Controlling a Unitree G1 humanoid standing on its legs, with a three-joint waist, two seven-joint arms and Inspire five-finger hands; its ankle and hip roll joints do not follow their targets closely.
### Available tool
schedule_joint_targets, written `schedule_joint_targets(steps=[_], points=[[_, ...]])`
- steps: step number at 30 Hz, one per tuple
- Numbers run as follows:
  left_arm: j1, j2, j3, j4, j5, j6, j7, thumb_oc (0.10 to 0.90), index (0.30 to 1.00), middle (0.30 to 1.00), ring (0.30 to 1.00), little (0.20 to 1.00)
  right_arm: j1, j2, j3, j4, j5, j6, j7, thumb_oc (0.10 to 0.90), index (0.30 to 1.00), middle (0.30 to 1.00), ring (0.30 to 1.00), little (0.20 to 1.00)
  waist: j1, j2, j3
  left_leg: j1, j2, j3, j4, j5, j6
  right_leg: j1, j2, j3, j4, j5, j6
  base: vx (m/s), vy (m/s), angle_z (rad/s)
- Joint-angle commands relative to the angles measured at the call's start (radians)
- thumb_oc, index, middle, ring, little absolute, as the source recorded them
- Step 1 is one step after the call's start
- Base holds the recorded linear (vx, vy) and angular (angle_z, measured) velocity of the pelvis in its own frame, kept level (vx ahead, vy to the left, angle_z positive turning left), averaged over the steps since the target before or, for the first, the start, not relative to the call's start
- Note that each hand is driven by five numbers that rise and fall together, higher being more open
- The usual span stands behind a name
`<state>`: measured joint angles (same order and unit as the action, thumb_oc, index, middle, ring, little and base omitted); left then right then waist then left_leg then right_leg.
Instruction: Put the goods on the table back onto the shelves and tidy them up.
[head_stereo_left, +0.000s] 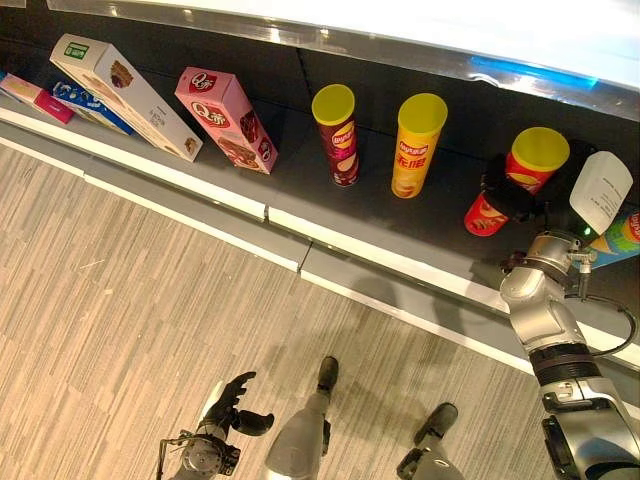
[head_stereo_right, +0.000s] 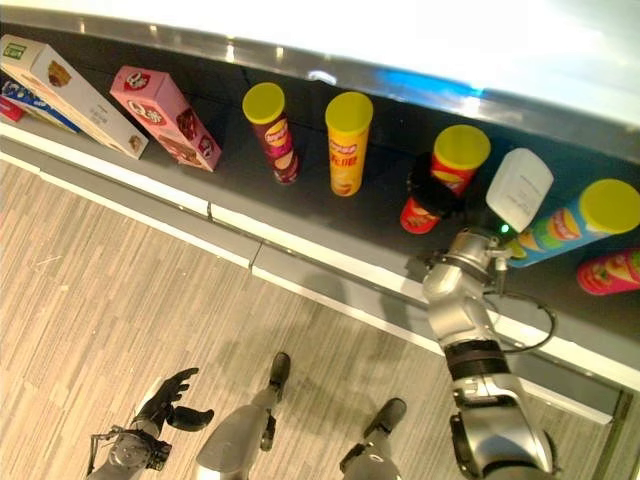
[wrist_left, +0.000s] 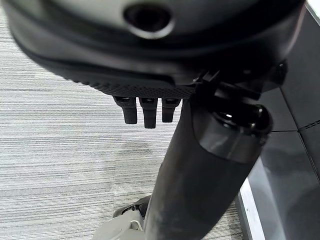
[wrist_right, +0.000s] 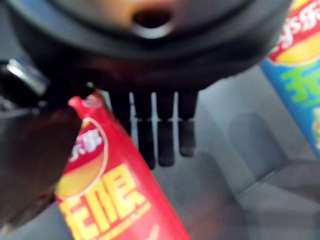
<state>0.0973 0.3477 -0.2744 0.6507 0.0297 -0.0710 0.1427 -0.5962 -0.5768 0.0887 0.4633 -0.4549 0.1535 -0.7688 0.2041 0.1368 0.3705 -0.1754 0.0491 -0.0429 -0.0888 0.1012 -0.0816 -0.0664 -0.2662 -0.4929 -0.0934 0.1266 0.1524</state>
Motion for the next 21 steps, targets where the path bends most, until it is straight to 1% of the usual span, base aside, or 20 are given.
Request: schedule_joint_targets(steps=[1, 11, 12, 13, 16, 19, 20, 21], points=[[-0.006, 0.066, -0.058, 0.019, -0.008, -0.030, 0.044, 0.800, 0.900, 0.900, 0.900, 0.900, -0.078, -0.085, 0.025, -0.054, -0.053, -0.043, -0.052, 0.800, 0.900, 0.900, 0.900, 0.900, 0.018, -0.026, -0.051, -0.029, -0.001, 0.007, 0.007, -0.058, 0.005, 0.003, -0.102, 0.015, 0.052, -0.010, 0.092, 0.00, 0.000, 0.00], [0.001, 0.073, -0.047, 0.031, 0.000, -0.019, 0.045, 0.800, 0.900, 0.900, 0.900, 0.900, -0.053, -0.063, 0.048, -0.068, -0.045, -0.056, -0.027, 0.800, 0.900, 0.900, 0.900, 0.900, 0.011, -0.044, -0.069, -0.003, 0.010, 0.016, 0.007, -0.065, 0.000, 0.025, -0.094, 0.018, 0.043, -0.012, 0.091, 0.00, 0.000, 0.00], [0.001, 0.072, -0.049, 0.041, 0.006, -0.016, 0.041, 0.800, 0.900, 0.900, 0.900, 0.900, -0.035, -0.047, 0.050, -0.083, -0.035, -0.069, -0.019, 0.800, 0.900, 0.900, 0.900, 0.900, 0.007, -0.053, -0.081, 0.010, 0.014, 0.018, 0.005, -0.067, -0.001, 0.037, -0.091, 0.016, 0.040, -0.013, 0.090, 0.00, 0.000, 0.00], [0.001, 0.072, -0.049, 0.041, 0.006, -0.016, 0.041, 0.800, 0.900, 0.900, 0.900, 0.900, -0.034, -0.046, 0.050, -0.084, -0.035, -0.069, -0.019, 0.800, 0.900, 0.900, 0.900, 0.900, 0.007, -0.053, -0.081, 0.011, 0.014, 0.018, 0.005, -0.067, -0.001, 0.038, -0.091, 0.016, 0.040, -0.013, 0.090, 0.00, 0.000, 0.00], [0.004, 0.071, -0.041, 0.064, 0.024, -0.007, 0.031, 0.800, 0.900, 0.900, 0.900, 0.900, 0.008, -0.019, 0.059, -0.130, -0.034, -0.093, 0.015, 0.800, 0.900, 0.900, 0.900, 0.900, -0.006, -0.075, -0.109, 0.040, 0.015, 0.028, 0.002, -0.072, 0.001, 0.060, -0.085, 0.017, 0.033, -0.007, 0.087, 0.02, -0.006, 0.01], [0.006, 0.070, -0.033, 0.076, 0.033, -0.002, 0.027, 0.800, 0.900, 0.900, 0.900, 0.900, 0.034, -0.009, 0.055, -0.151, -0.028, -0.103, 0.028, 0.800, 0.900, 0.900, 0.900, 0.900, -0.012, -0.085, -0.120, 0.058, 0.022, 0.035, 0.004, -0.083, 0.000, 0.075, -0.078, 0.020, 0.031, -0.012, 0.086, 0.02, -0.010, -0.03], [0.008, 0.070, -0.026, 0.081, 0.038, 0.001, 0.026, 0.800, 0.900, 0.900, 0.900, 0.900, 0.053, -0.004, 0.049, -0.175, -0.027, -0.111, 0.037, 0.800, 0.900, 0.900, 0.900, 0.900, -0.017, -0.091, -0.125, 0.068, 0.025, 0.039, 0.003, -0.086, 0.000, 0.081, -0.076, 0.020, 0.029, -0.012, 0.085, 0.06, -0.009, -0.06], [0.012, 0.067, -0.016, 0.092, 0.048, 0.008, 0.020, 0.800, 0.900, 0.900, 0.900, 0.900, 0.091, 0.002, 0.039, -0.217, -0.023, -0.125, 0.056, 0.800, 0.900, 0.900, 0.900, 0.900, -0.027, -0.103, -0.139, 0.081, 0.024, 0.047, 0.002, -0.086, 0.003, 0.090, -0.073, 0.019, 0.026, -0.009, 0.083, 0.05, 0.003, -0.03]])
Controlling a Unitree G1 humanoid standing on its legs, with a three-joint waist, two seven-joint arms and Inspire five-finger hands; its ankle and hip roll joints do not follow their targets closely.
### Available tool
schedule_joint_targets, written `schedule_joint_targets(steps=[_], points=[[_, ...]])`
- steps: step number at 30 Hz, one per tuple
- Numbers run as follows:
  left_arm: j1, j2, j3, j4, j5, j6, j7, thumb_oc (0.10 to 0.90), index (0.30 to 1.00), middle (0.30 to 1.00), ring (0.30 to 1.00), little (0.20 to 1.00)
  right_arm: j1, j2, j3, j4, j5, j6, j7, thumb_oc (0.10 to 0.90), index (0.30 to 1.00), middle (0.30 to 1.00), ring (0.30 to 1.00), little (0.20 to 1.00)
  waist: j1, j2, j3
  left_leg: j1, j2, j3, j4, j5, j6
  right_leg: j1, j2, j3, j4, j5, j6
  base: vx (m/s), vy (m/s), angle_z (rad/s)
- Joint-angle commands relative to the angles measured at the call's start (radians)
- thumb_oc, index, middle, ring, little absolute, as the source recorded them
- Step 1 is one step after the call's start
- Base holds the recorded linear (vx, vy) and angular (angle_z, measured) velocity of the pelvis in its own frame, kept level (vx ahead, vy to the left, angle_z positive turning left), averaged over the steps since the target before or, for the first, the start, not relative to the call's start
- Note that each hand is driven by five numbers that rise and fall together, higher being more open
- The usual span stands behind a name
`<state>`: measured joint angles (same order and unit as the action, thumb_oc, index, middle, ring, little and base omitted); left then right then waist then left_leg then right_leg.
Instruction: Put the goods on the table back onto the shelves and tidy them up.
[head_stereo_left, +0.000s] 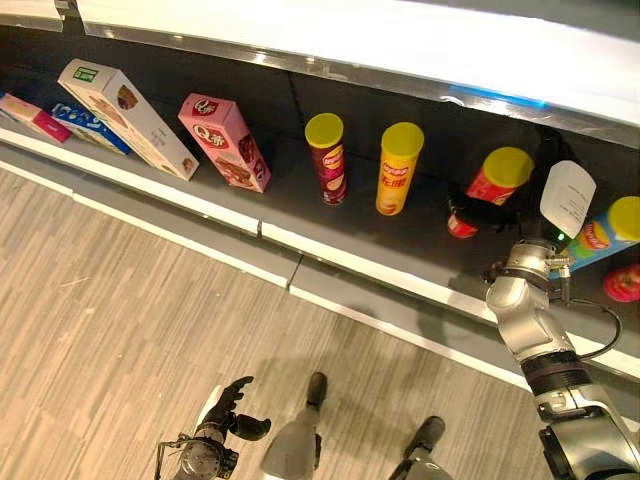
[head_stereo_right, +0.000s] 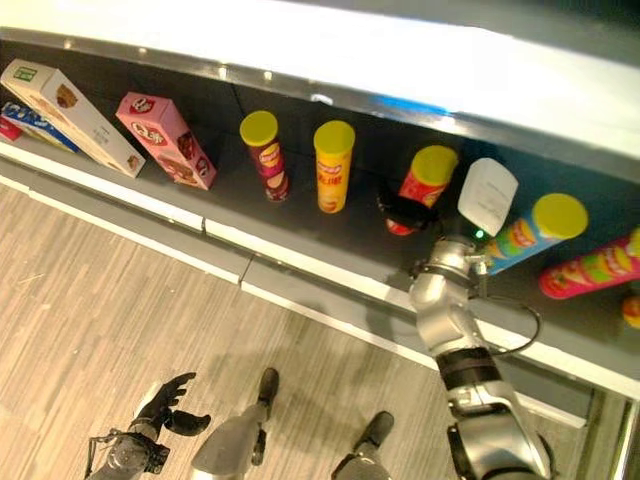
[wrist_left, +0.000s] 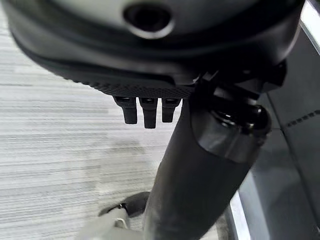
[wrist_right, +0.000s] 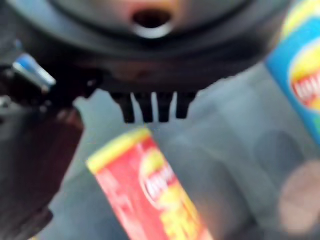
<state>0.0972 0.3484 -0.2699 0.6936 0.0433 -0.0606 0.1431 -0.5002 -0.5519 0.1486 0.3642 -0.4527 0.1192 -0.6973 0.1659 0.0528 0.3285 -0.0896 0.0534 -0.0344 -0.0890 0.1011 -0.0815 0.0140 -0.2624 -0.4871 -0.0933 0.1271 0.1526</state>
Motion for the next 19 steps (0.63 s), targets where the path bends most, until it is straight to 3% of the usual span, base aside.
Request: schedule_joint_targets(steps=[1, 6, 10, 11, 12, 13, 19], points=[[0.013, 0.065, -0.014, 0.061, 0.042, 0.001, 0.019, 0.800, 0.900, 0.900, 0.900, 0.900, 0.016, -0.018, -0.032, -0.147, -0.019, -0.100, -0.008, 0.800, 0.900, 0.900, 0.900, 0.900, 0.003, -0.026, -0.103, 0.004, 0.022, 0.043, 0.002, -0.089, 0.003, 0.016, -0.074, 0.014, 0.024, -0.010, 0.082, 0.05, 0.003, -0.04], [0.022, 0.042, 0.034, 0.123, 0.067, 0.030, 0.026, 0.800, 0.900, 0.900, 0.900, 0.900, 0.196, 0.026, -0.075, -0.350, 0.087, -0.179, 0.115, 0.800, 0.900, 0.900, 0.900, 0.900, -0.037, -0.062, -0.136, 0.052, 0.037, 0.081, 0.002, -0.105, 0.000, 0.039, -0.058, 0.029, 0.015, -0.010, 0.077, 0.03, 0.004, -0.16], [0.040, 0.025, 0.092, 0.150, 0.076, 0.059, 0.009, 0.800, 0.900, 0.900, 0.900, 0.900, 0.406, 0.098, -0.108, -0.463, 0.437, -0.279, 0.332, 0.800, 0.900, 0.900, 0.900, 0.900, -0.076, -0.084, -0.161, 0.092, 0.054, 0.118, 0.002, -0.118, -0.007, 0.057, -0.048, 0.045, 0.016, -0.018, 0.074, 0.03, 0.017, -0.19], [0.040, 0.025, 0.091, 0.150, 0.076, 0.059, 0.009, 0.800, 0.900, 0.900, 0.900, 0.900, 0.407, 0.098, -0.110, -0.465, 0.439, -0.279, 0.334, 0.800, 0.900, 0.900, 0.900, 0.900, -0.077, -0.086, -0.164, 0.087, 0.051, 0.117, 0.002, -0.114, -0.005, 0.054, -0.051, 0.044, 0.015, -0.015, 0.074, 0.02, -0.001, -0.29], [0.040, 0.021, 0.130, 0.187, 0.083, 0.061, -0.013, 0.800, 0.900, 0.900, 0.900, 0.900, 0.511, 0.107, -0.109, -0.481, 0.594, -0.297, 0.478, 0.800, 0.900, 0.900, 0.900, 0.900, -0.094, -0.095, -0.172, 0.106, 0.060, 0.131, 0.002, -0.120, -0.011, 0.061, -0.043, 0.053, 0.017, -0.020, 0.072, 0.01, -0.002, -0.27], [0.040, 0.021, 0.129, 0.187, 0.083, 0.060, -0.013, 0.800, 0.900, 0.900, 0.900, 0.900, 0.513, 0.107, -0.110, -0.482, 0.595, -0.296, 0.479, 0.800, 0.900, 0.900, 0.900, 0.900, -0.095, -0.097, -0.175, 0.102, 0.057, 0.130, 0.002, -0.116, -0.009, 0.058, -0.046, 0.052, 0.016, -0.018, 0.072, 0.03, -0.012, -0.25], [0.050, 0.034, 0.171, 0.202, 0.085, 0.029, -0.091, 0.800, 0.900, 0.900, 0.900, 0.900, 0.734, 0.042, -0.059, -0.395, 0.835, -0.247, 0.808, 0.800, 0.900, 0.900, 0.900, 0.900, -0.125, -0.114, -0.207, 0.144, 0.069, 0.162, 0.002, -0.124, -0.024, 0.077, -0.042, 0.062, 0.023, -0.027, 0.071, 0.04, -0.016, -0.18]])
